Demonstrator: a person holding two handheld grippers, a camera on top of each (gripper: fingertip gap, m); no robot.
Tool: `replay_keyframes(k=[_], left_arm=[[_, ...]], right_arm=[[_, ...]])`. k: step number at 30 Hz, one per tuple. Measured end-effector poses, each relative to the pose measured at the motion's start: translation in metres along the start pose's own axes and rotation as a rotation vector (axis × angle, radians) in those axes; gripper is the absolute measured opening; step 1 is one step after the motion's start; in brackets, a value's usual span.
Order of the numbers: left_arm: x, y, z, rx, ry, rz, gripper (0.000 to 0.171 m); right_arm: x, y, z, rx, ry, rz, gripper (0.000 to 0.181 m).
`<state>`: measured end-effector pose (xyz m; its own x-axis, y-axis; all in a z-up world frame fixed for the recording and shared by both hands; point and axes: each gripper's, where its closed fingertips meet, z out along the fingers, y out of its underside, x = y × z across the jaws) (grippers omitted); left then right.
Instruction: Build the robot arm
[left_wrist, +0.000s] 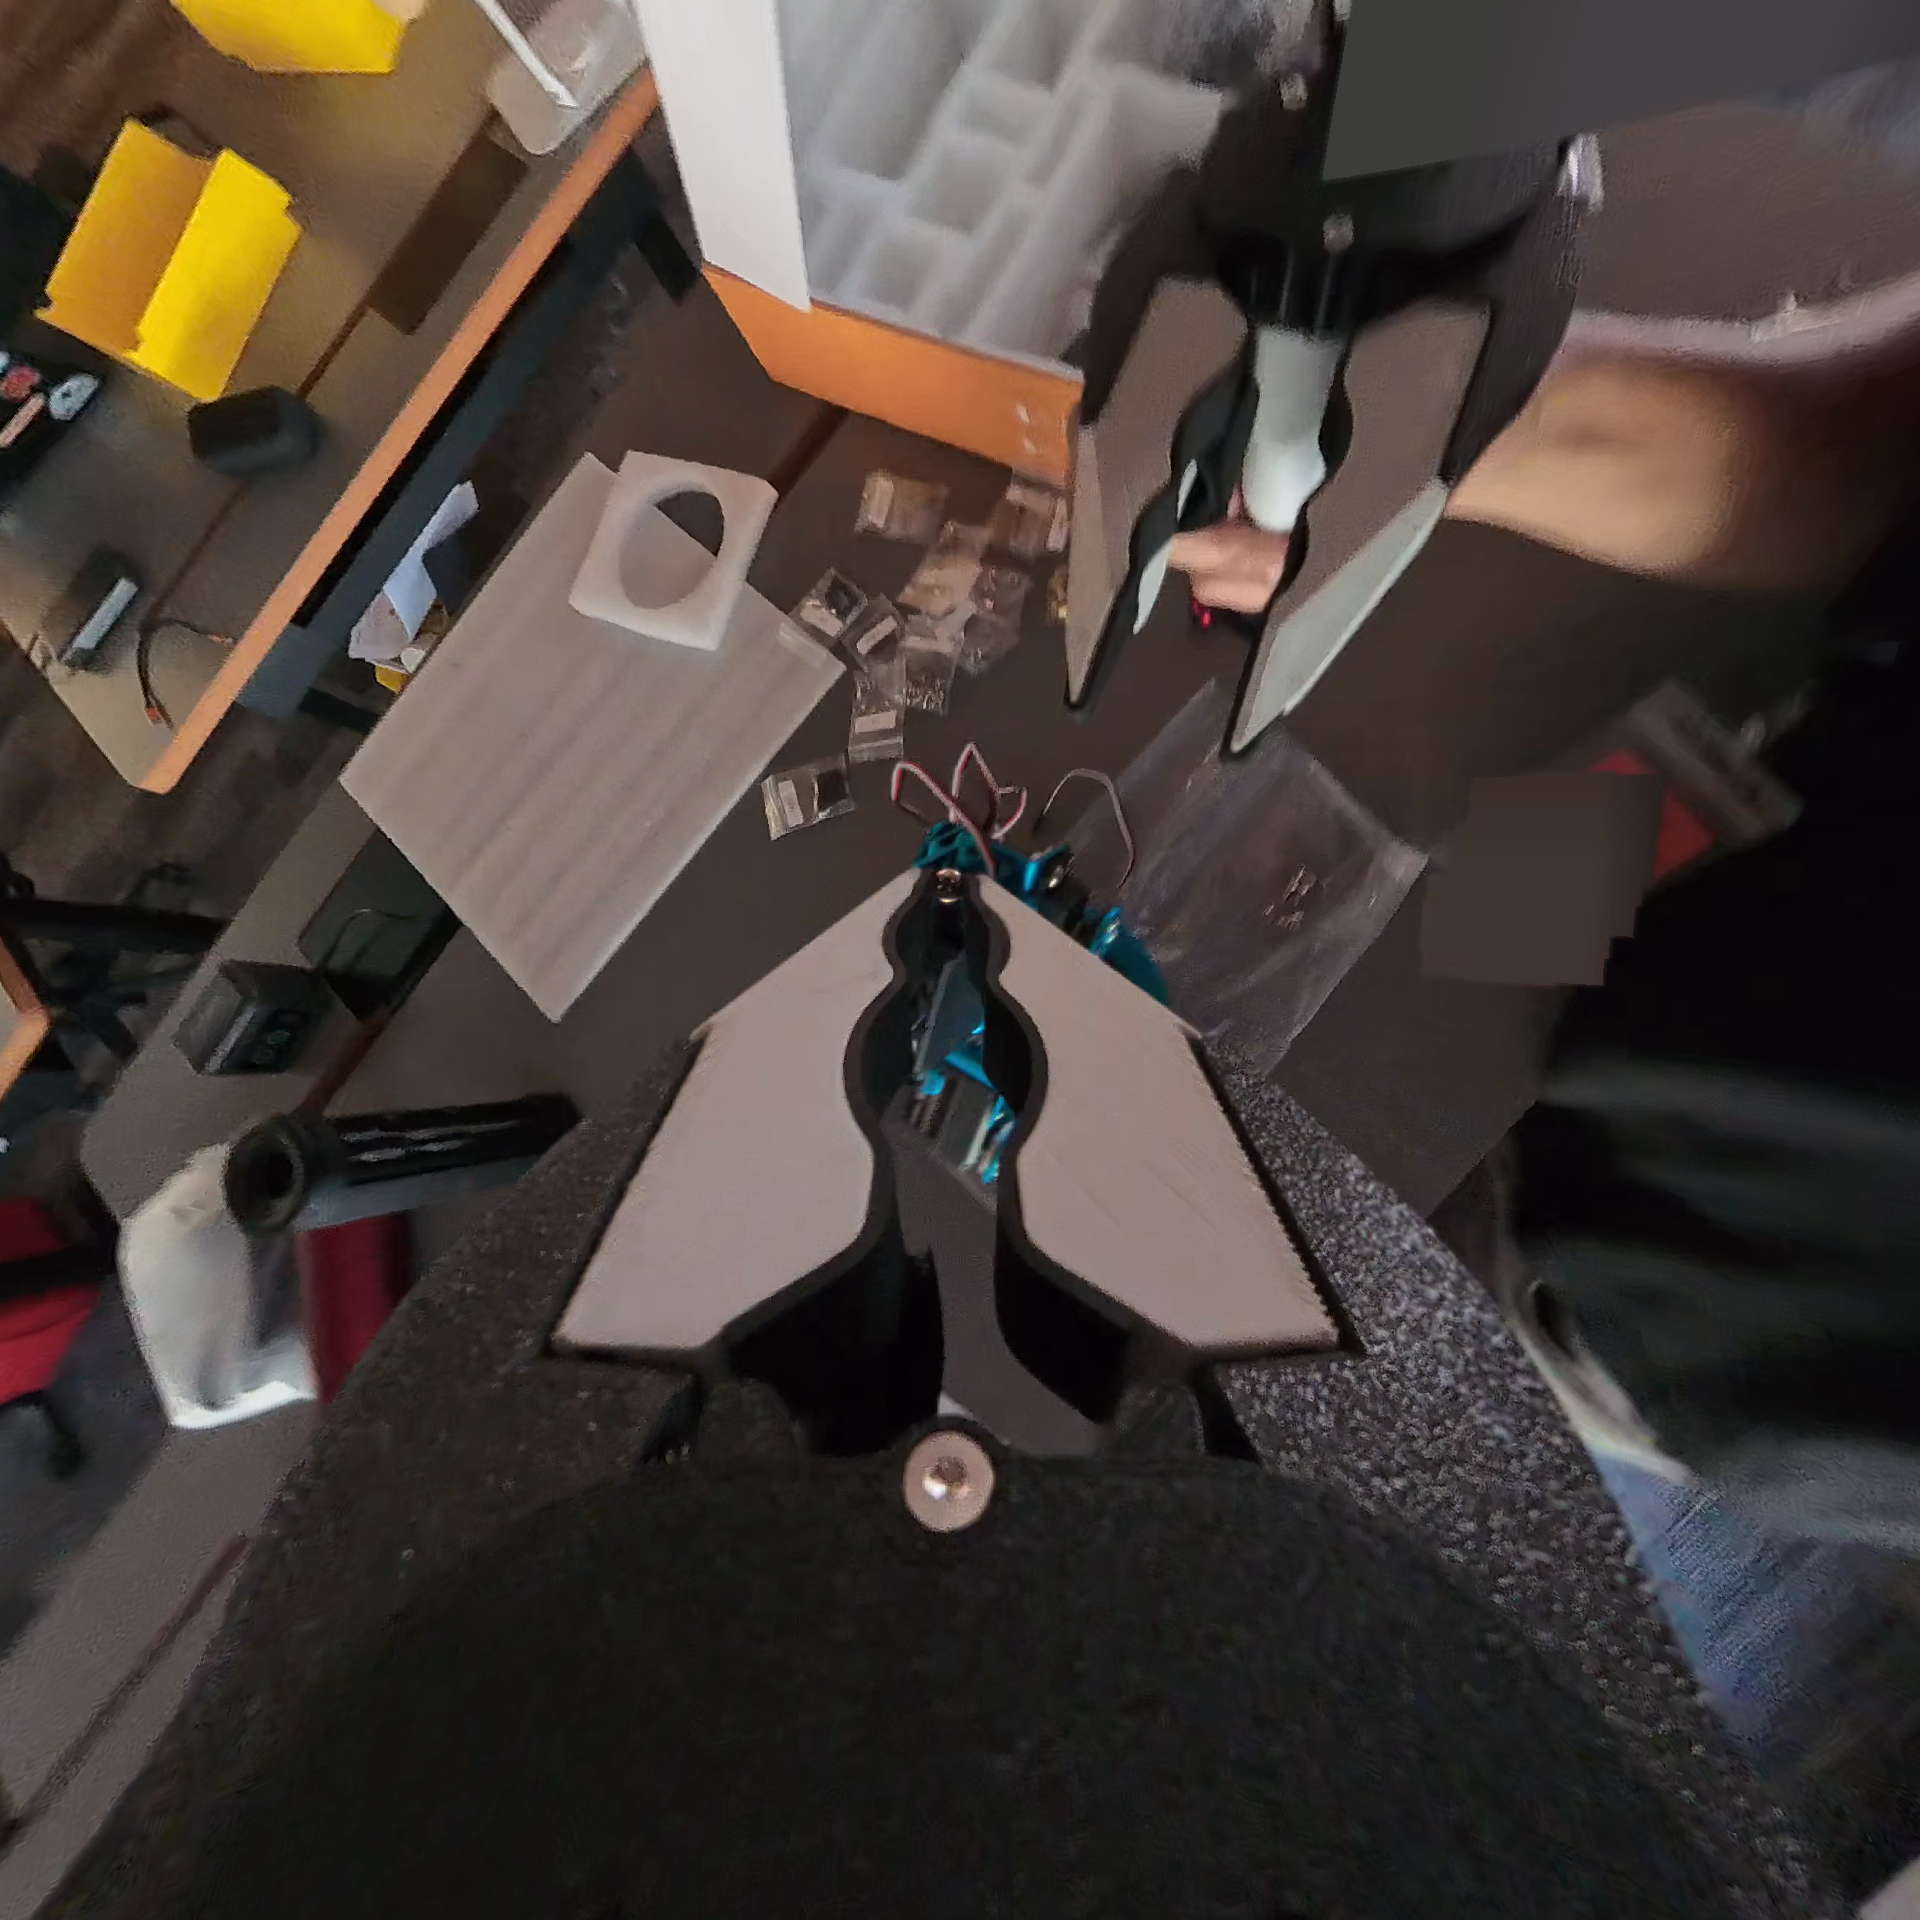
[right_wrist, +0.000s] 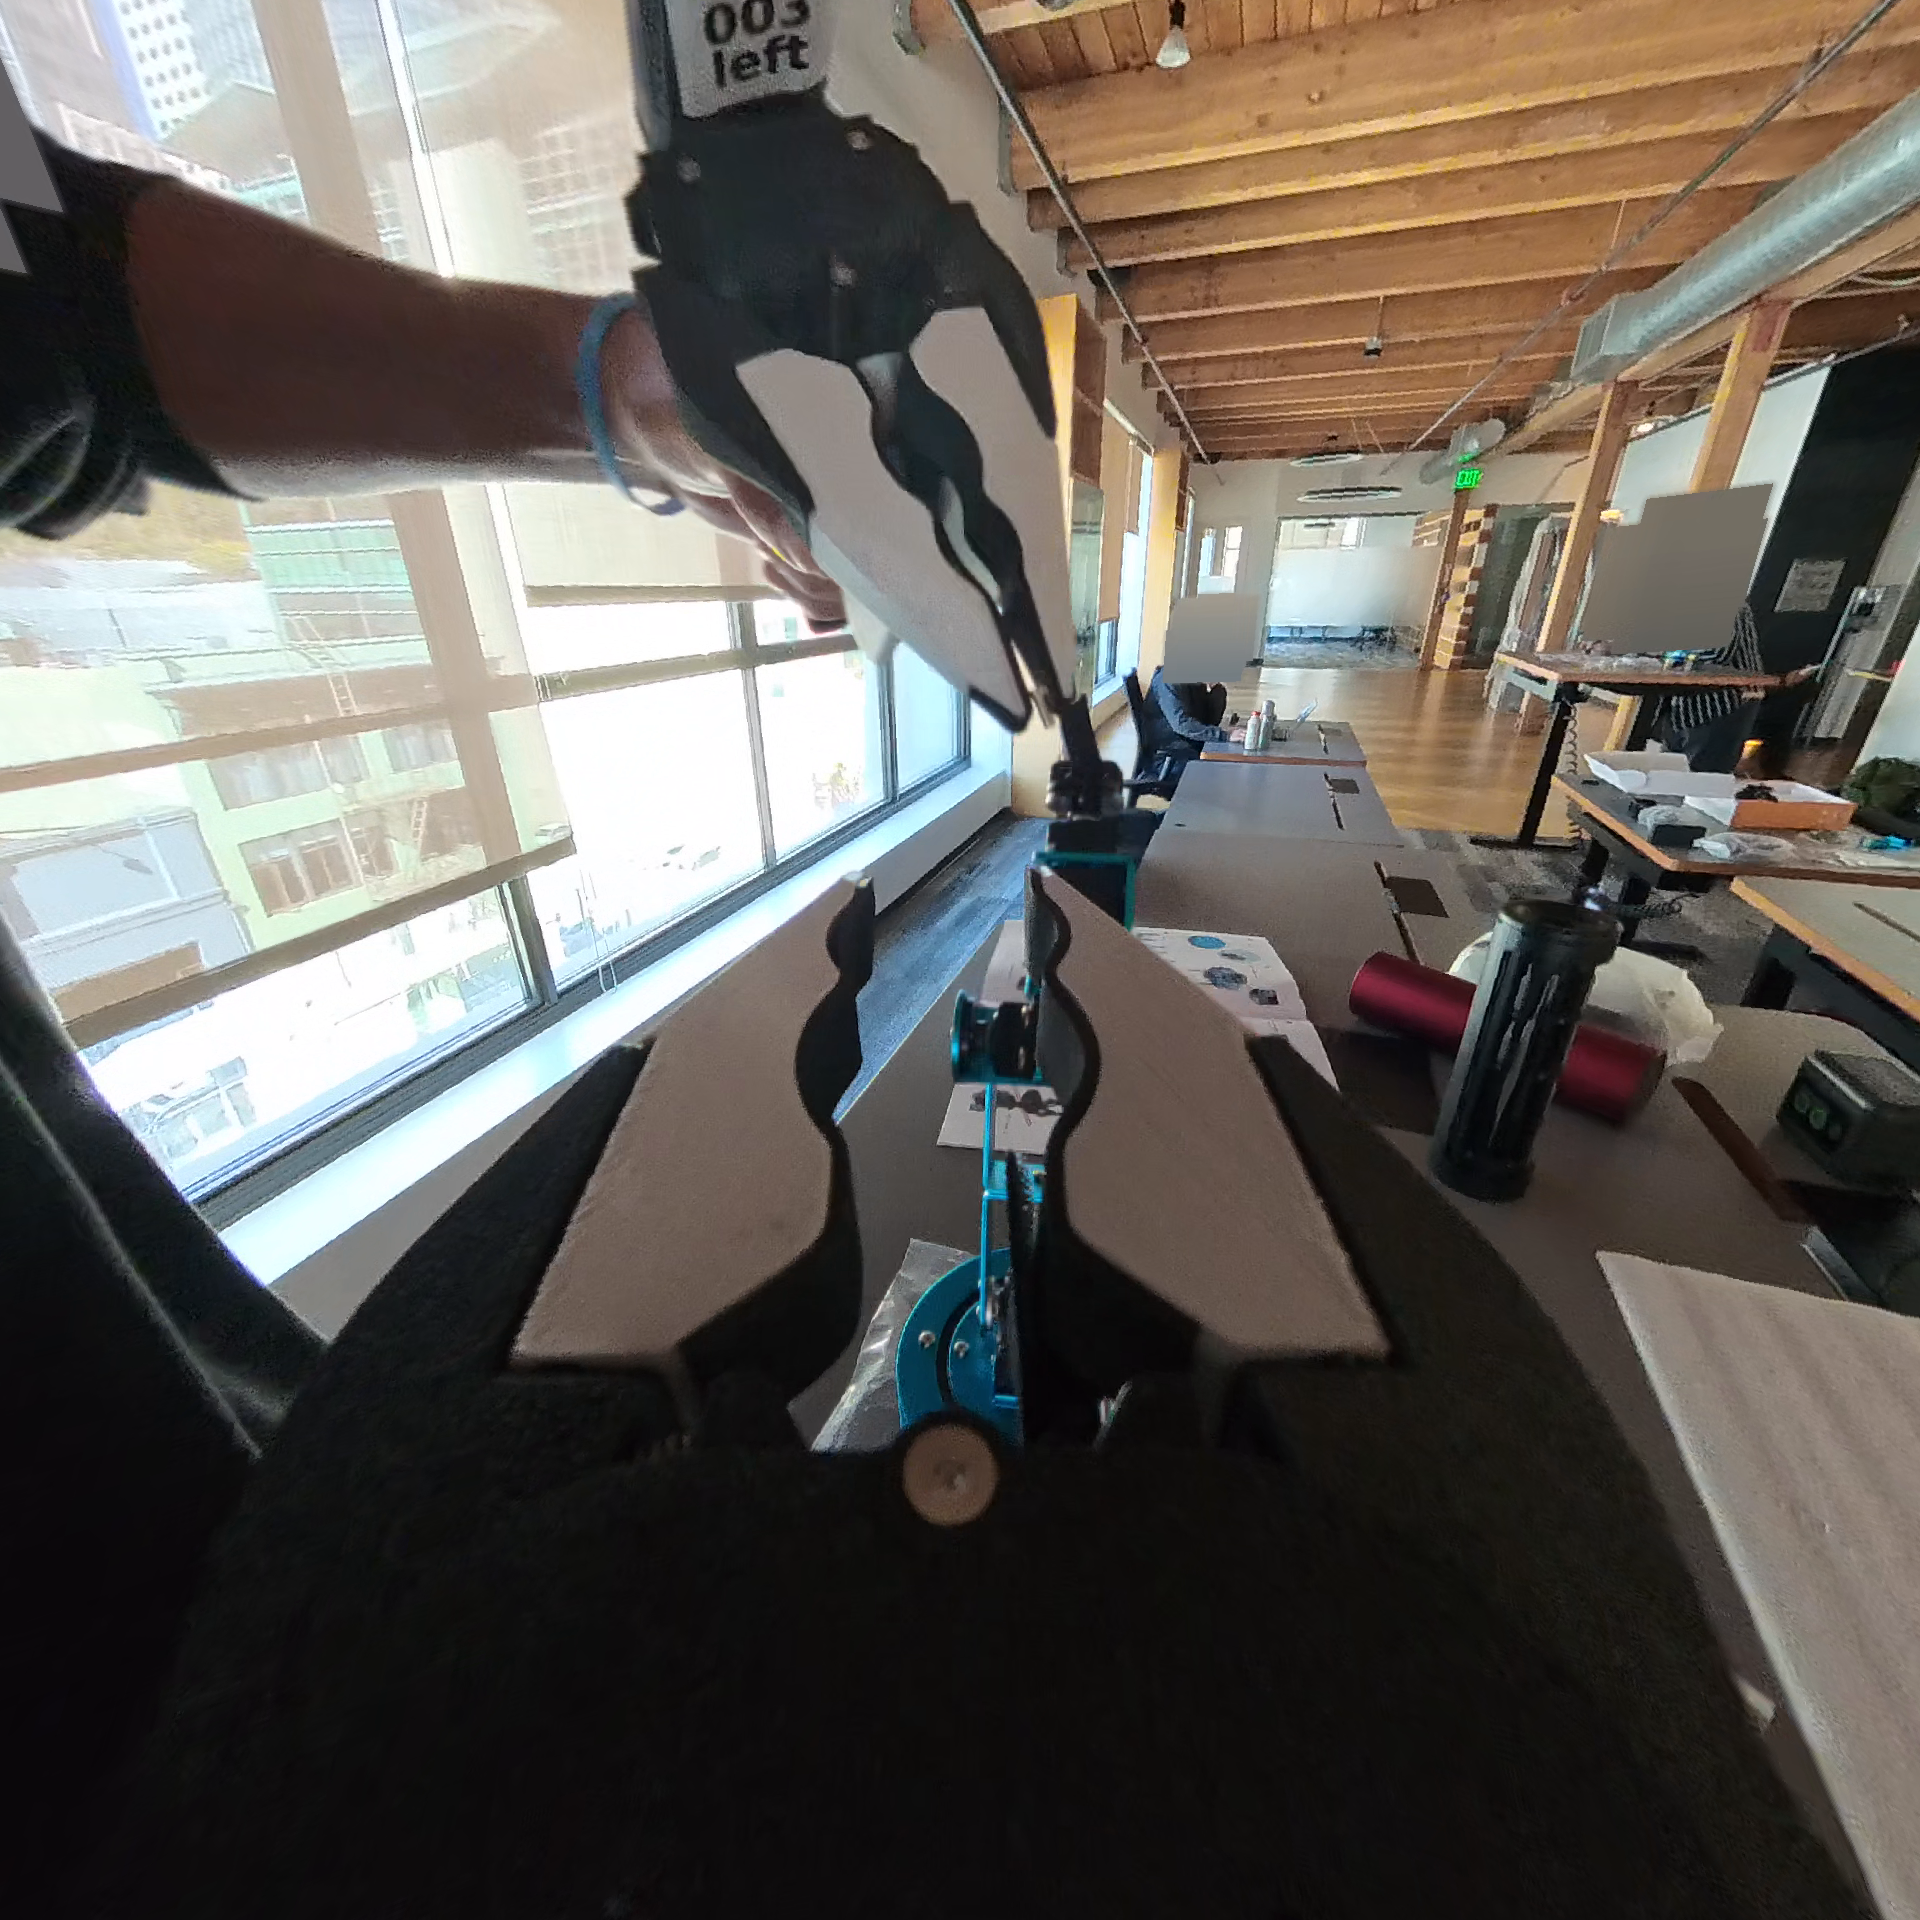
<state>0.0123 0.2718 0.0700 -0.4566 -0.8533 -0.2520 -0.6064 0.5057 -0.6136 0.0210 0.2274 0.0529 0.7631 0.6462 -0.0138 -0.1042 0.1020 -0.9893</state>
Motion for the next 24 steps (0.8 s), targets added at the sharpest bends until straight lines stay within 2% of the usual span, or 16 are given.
replay_keyframes(k=[4,10,18,24], left_arm=[[-0.008,0.016,0.003,-0.092,0.072,0.172,0.004],[-0.006,0.023,0.007,-0.163,0.213,0.42,0.005],[-0.002,0.024,0.017,-0.127,0.377,0.48,0.005],[-0.001,0.021,0.018,-0.111,0.416,0.516,0.005]], right_arm=[[0.001,0.001,0.006,-0.035,-0.02,0.01,0.027],[0.006,0.004,0.007,-0.025,-0.009,0.089,0.027],[0.013,0.015,0.012,-0.043,0.066,0.124,0.028],[0.015,0.021,0.015,-0.054,0.105,0.124,0.028]])
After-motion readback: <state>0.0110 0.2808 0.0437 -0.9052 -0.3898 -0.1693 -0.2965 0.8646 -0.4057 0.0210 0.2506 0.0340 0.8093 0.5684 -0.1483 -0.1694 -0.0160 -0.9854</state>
